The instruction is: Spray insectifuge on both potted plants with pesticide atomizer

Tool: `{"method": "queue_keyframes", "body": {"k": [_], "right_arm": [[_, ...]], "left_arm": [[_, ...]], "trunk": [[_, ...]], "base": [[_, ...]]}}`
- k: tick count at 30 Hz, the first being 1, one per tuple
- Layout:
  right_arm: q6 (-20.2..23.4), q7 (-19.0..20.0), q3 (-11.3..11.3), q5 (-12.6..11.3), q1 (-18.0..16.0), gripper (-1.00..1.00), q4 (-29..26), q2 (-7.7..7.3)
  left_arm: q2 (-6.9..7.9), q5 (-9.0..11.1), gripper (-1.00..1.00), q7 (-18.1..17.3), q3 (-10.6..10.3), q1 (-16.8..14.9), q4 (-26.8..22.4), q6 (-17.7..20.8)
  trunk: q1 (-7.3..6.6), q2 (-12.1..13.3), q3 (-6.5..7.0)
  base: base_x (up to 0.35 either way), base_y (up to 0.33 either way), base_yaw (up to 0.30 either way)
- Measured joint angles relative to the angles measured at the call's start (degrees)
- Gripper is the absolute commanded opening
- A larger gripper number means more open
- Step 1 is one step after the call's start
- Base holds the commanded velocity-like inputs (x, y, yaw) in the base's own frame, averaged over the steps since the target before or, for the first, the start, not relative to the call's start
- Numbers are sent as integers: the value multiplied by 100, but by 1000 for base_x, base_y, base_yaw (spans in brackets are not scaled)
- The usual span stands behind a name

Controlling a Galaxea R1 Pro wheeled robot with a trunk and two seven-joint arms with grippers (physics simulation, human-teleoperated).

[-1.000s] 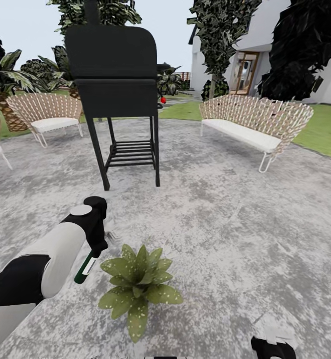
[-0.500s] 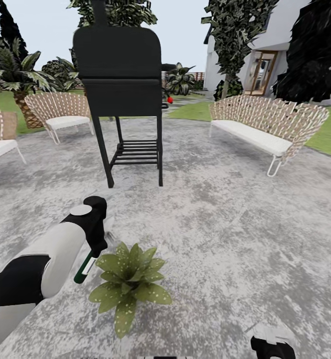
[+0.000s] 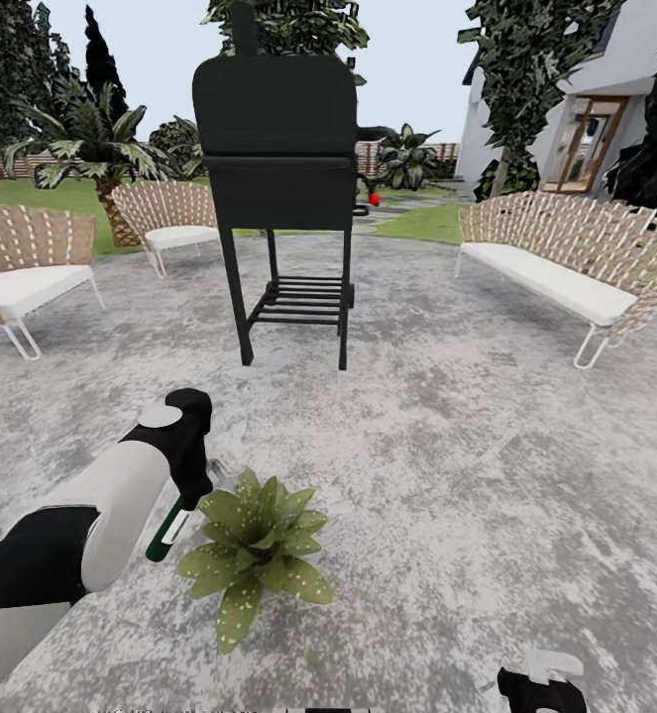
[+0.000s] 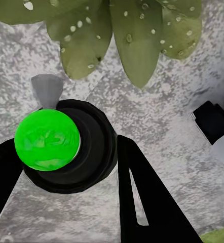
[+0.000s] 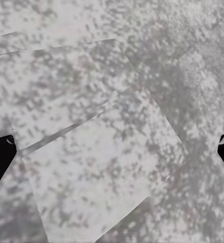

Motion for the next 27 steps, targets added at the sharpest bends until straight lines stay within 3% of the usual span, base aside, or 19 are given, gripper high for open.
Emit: {"method": "queue_keyframes", "body": {"k": [13, 27], "right_arm": [[2, 0, -1, 1, 0, 100, 0, 5], [2, 7, -1, 0, 0, 100, 2, 9]], "left_arm": [[76, -10, -100, 0, -8, 9, 35, 42], [145, -126, -100, 0, -7, 306, -49, 127]], "trunk": [[-2, 0, 0], [0, 0, 0]], "base": [[113, -260, 277], [38, -38, 261]]}}
